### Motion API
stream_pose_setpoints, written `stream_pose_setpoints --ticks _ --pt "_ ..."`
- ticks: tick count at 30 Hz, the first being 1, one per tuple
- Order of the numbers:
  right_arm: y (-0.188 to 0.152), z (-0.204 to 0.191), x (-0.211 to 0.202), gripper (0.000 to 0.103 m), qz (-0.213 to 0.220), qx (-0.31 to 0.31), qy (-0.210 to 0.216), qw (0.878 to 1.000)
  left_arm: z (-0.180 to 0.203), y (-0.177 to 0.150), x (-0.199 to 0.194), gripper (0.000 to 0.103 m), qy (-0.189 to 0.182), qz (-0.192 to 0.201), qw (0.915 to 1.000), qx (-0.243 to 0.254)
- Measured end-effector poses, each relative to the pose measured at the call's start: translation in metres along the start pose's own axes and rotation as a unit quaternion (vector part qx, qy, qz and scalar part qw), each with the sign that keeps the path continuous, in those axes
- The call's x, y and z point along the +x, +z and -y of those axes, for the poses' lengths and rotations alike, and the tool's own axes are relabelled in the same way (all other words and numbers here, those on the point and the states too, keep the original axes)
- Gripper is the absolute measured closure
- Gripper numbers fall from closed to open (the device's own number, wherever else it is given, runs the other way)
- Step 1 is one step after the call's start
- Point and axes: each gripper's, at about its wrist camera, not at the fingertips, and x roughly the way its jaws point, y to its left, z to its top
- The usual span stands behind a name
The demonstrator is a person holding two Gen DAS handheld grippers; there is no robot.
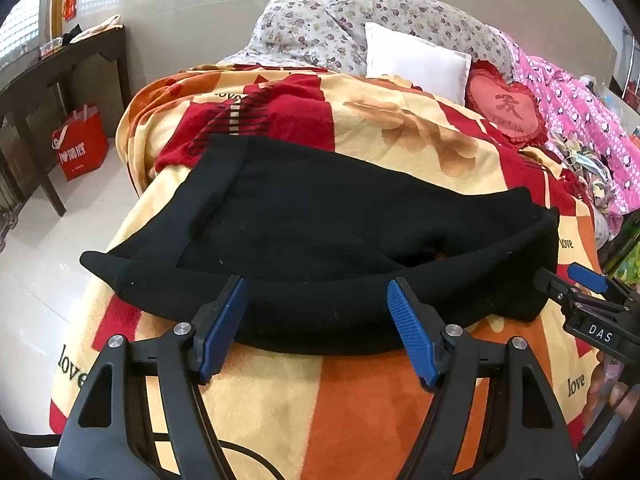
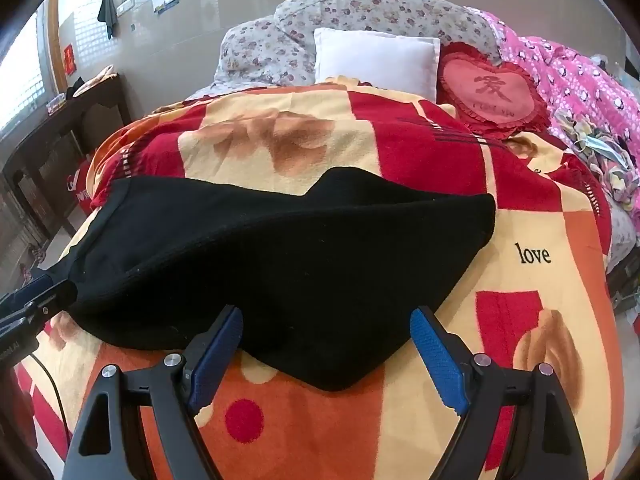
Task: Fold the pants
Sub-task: 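Position both grippers open over the waistband of the black pants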
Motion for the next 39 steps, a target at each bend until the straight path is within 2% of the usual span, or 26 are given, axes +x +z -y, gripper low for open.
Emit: stream_pose_setpoints --ticks 27,39 --pt "0.004 0.004 0.002 0.018 -0.005 0.005 0.007 1.0 -0.01 0.004 0.007 0.03 0.005 -0.006 0.9999 -0.008" --pt "0.006 0.0 -0.006 0.018 0.006 0.007 0.015 1.0 -0.012 0.004 0.008 0.03 0.008 -0.004 0.9999 -0.01"
